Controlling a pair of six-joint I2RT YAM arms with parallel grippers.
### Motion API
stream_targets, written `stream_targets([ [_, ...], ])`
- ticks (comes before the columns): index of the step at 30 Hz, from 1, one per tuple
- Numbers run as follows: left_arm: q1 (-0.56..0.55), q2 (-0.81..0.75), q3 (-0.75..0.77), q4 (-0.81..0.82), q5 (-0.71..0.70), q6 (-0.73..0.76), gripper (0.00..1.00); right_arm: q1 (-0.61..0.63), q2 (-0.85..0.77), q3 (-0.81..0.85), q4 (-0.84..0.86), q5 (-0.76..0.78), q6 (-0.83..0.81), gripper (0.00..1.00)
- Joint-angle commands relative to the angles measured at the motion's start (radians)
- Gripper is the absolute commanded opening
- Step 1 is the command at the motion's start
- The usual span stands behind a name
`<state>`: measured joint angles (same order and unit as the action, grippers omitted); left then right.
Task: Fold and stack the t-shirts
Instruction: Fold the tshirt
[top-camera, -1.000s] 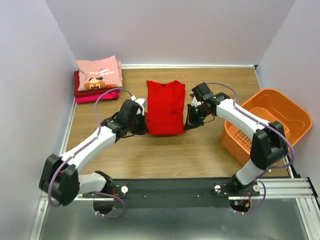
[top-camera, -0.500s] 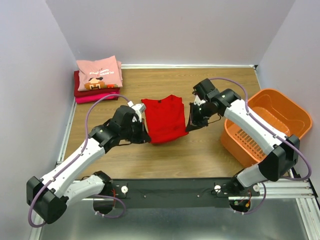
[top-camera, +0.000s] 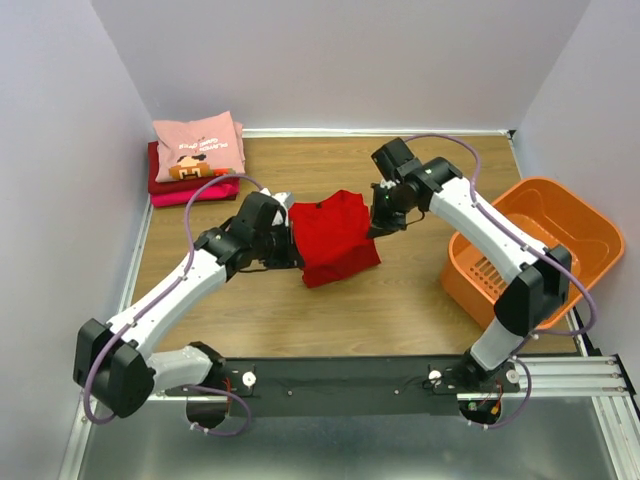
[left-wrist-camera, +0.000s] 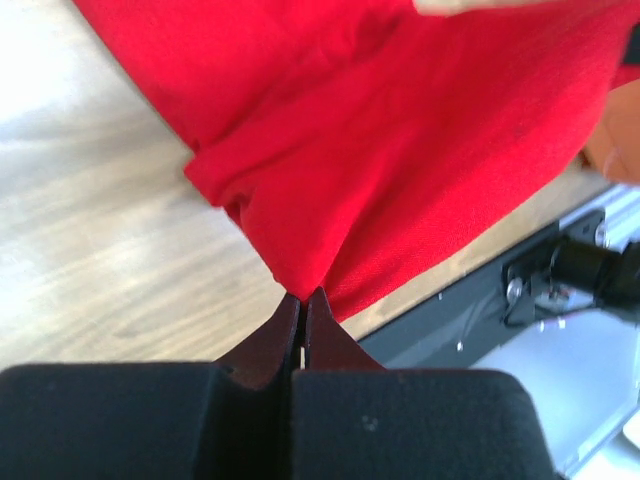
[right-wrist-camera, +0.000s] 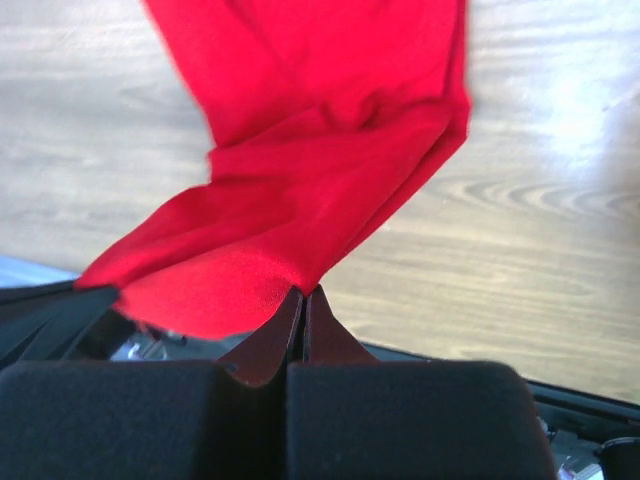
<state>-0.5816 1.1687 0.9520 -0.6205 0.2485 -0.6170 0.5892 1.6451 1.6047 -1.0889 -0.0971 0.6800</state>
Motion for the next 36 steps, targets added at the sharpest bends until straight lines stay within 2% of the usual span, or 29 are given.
stream_targets([
  [1, 0.034, 0.048, 0.033, 0.045, 0.0, 0.033, 0.0, -0.012, 0.054, 0.069, 0.023, 0.115, -0.023, 0.0],
  [16, 0.143, 0.29, 0.172, 0.123, 0.063, 0.163, 0.0, -0.092, 0.284, 0.283, 0.081, 0.189, -0.114, 0.0],
  [24, 0.206, 0.394, 0.209, 0.169, 0.084, 0.18, 0.0, -0.127, 0.444, 0.474, 0.089, 0.172, -0.161, 0.0],
  [36, 0.293, 0.535, 0.298, 0.229, 0.087, 0.183, 0.0, -0.147, 0.633, 0.65, 0.118, 0.163, -0.175, 0.01],
])
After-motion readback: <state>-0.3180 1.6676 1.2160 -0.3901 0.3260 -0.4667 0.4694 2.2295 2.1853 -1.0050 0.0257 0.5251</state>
